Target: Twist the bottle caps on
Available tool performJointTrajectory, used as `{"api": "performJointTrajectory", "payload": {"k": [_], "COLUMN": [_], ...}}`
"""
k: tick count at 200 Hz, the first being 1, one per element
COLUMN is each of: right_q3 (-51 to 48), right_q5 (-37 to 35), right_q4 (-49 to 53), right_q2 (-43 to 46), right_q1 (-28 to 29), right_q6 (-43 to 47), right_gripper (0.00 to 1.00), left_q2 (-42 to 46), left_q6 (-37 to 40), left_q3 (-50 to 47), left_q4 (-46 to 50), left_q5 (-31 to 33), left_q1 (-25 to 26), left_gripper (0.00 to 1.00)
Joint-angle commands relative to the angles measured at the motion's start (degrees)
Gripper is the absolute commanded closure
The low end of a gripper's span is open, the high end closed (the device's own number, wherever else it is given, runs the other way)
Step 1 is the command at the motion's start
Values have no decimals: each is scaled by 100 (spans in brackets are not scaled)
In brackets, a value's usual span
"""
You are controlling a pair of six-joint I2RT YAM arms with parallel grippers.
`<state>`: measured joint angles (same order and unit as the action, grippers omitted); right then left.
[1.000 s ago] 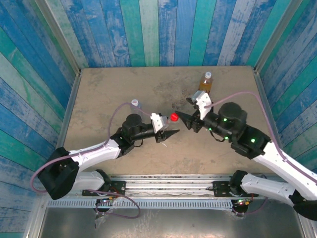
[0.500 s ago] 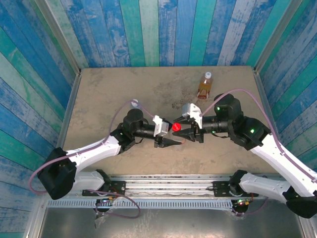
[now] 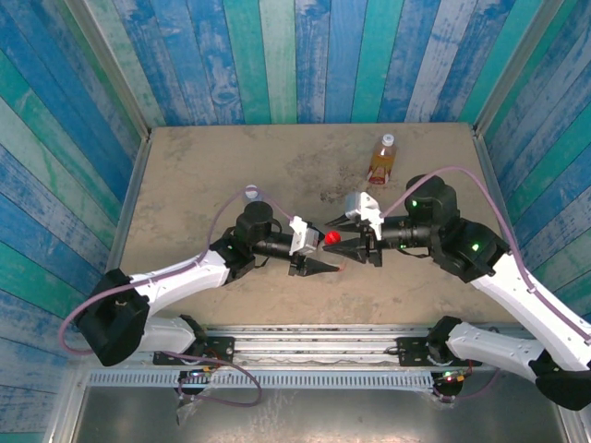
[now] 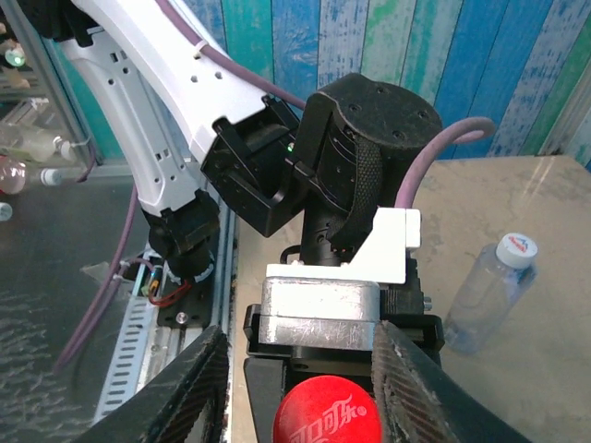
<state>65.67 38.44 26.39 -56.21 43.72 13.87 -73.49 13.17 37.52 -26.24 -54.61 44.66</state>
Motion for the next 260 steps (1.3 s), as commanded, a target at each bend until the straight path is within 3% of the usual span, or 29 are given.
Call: {"api": "performJointTrajectory", "payload": {"k": [1, 20, 73, 104, 119, 153, 170, 195, 214, 233, 253, 260], "right_q3": [32, 34, 109, 85, 13, -727, -1184, -1143, -975, -828, -691, -656], "right_q5": [31, -31, 42, -193, -871, -3334, -4439, -6453, -6943, -7114, -6784, -6466], "right_q4": [118, 156, 132, 64, -162, -1537, -2102, -1800, -1391, -1327, -1463, -1527], "right_q2": [-120, -176, -240, -211, -215, -174, -195, -523, -784, -892, -758, -660], "right_q1": [-28, -23, -26, -24, -16, 104, 534, 1177, 1203, 1201, 1178, 1135], "right_q6": [2, 32, 39, -122, -517, -2310, -2723, -3328, -3958, -3940, -3227, -2841], "right_gripper": [54, 48, 79, 84, 91, 92, 93, 96, 96, 90, 76, 70], "left_q2": [-49, 10, 1, 83, 124, 86, -50, -296, -389, -351, -268, -236], "left_q6": [72, 105, 165, -68, -325, -768, -555, -170, 144, 189, -4, -134], "left_q3": [120, 124, 115, -9, -137, -382, -319, -192, -217, -228, -293, -306], "left_q4": [47, 107, 164, -185, -650, -1660, -1753, -1956, -2172, -2099, -1964, -1836], "left_q5": [-111, -112, -11, 698, 1500, 3975, 5081, 6227, 6814, 6819, 6606, 6259], "left_q1": [-19, -19, -19, -19, -19, 19, 179, 472, 688, 737, 708, 622], "left_gripper": [49, 49, 49, 49, 50, 50, 51, 52, 53, 52, 52, 52]}}
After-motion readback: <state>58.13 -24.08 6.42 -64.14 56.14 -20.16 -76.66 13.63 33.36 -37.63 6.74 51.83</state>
